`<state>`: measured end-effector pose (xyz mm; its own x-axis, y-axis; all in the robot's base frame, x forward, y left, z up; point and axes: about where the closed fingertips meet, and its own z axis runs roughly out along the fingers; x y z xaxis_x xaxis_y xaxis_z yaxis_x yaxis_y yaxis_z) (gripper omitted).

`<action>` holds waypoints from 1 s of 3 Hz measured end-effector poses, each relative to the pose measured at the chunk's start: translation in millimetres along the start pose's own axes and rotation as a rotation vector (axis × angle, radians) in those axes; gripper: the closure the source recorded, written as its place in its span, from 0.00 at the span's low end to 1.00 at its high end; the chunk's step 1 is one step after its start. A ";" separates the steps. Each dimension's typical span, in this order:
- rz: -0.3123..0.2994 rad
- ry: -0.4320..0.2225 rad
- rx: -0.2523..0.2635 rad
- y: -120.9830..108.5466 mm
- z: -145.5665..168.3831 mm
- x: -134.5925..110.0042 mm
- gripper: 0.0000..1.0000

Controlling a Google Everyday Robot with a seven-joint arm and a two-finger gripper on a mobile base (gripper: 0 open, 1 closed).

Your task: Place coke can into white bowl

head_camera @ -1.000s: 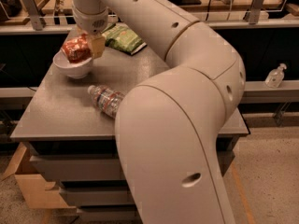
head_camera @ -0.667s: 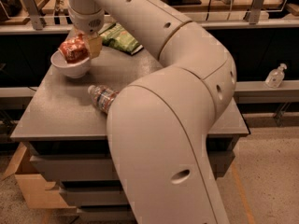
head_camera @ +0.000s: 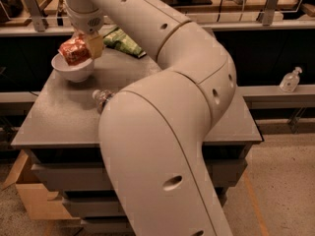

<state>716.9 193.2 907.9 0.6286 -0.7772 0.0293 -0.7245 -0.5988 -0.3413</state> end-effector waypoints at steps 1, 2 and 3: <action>0.001 0.035 0.011 -5.5 -5.5 4.7 1.00; -0.007 0.058 0.012 -8.9 -9.3 4.2 1.00; -0.007 0.057 0.017 -10.7 -5.8 3.8 0.82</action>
Offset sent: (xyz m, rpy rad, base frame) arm 0.0029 -0.0020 0.0252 -0.0690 -0.0570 -0.0160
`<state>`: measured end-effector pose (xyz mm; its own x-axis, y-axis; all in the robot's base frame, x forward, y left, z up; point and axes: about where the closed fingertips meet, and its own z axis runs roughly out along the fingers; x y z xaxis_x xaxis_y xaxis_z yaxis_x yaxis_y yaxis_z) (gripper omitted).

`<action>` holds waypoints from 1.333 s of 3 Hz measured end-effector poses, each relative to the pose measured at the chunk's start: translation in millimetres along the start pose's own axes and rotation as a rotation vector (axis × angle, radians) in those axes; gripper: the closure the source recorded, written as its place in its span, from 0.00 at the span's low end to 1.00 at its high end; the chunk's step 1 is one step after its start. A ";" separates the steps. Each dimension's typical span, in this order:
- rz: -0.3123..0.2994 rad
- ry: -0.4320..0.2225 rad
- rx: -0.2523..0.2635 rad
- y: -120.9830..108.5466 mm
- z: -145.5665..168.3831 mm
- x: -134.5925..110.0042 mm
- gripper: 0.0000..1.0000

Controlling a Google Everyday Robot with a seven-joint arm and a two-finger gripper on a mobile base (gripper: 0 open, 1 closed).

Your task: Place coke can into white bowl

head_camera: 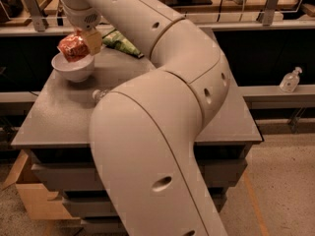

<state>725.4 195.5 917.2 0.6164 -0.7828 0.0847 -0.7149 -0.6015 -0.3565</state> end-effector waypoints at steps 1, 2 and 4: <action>-0.001 -0.001 0.004 -1.6 3.5 -0.4 0.58; -0.001 -0.002 0.006 -2.9 6.8 -0.9 0.35; -0.003 -0.003 0.010 -5.0 13.6 -1.8 0.00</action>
Offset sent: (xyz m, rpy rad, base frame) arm 0.0017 0.0015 -0.0022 0.0022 -0.0021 0.0010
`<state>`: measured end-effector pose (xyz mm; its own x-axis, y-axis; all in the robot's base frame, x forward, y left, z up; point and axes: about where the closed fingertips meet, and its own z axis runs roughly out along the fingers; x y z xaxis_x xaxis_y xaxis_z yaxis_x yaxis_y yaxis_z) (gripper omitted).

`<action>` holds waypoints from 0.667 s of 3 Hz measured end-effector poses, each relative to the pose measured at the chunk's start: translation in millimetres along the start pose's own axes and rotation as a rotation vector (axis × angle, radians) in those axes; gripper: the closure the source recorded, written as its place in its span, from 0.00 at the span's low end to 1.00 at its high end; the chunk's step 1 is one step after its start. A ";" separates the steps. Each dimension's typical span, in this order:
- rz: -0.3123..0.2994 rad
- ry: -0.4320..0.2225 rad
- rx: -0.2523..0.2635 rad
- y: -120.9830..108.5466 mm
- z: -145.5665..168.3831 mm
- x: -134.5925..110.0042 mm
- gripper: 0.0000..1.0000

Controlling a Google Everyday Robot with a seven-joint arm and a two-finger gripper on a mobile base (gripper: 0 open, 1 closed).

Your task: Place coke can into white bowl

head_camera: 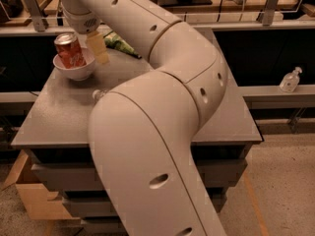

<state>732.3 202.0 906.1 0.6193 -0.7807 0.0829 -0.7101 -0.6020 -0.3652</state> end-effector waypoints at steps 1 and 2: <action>0.000 0.000 0.000 0.0 0.1 0.0 0.00; 0.056 -0.026 0.017 14.2 -3.0 14.8 0.00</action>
Offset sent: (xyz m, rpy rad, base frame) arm -0.0141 -0.0579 -0.0005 0.1242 0.0286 -0.1070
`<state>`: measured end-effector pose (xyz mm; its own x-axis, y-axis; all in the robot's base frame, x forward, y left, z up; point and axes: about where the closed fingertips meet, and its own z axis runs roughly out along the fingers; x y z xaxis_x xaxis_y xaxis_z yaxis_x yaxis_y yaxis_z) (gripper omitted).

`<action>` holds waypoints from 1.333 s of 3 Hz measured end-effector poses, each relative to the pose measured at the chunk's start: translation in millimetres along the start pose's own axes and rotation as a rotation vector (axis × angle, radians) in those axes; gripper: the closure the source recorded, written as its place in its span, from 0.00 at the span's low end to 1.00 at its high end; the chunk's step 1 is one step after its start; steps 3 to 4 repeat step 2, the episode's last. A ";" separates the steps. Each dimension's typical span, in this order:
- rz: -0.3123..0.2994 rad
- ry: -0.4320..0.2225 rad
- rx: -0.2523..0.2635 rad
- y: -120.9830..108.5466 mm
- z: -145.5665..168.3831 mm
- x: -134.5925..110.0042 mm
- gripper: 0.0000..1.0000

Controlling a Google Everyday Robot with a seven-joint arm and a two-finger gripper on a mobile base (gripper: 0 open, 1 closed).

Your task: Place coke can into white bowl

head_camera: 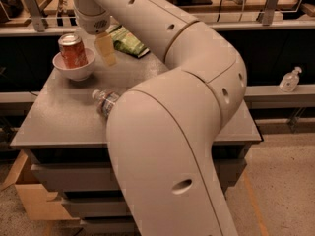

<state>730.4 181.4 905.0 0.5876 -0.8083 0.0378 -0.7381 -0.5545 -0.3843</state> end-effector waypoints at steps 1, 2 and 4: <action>0.095 0.003 0.021 23.1 -14.7 31.8 0.00; 0.186 0.013 0.036 46.7 -29.9 64.6 0.00; 0.186 0.013 0.036 46.7 -29.9 64.6 0.00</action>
Offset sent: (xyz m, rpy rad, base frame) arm -0.0140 -0.1405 0.0236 0.1155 -0.0028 -0.2871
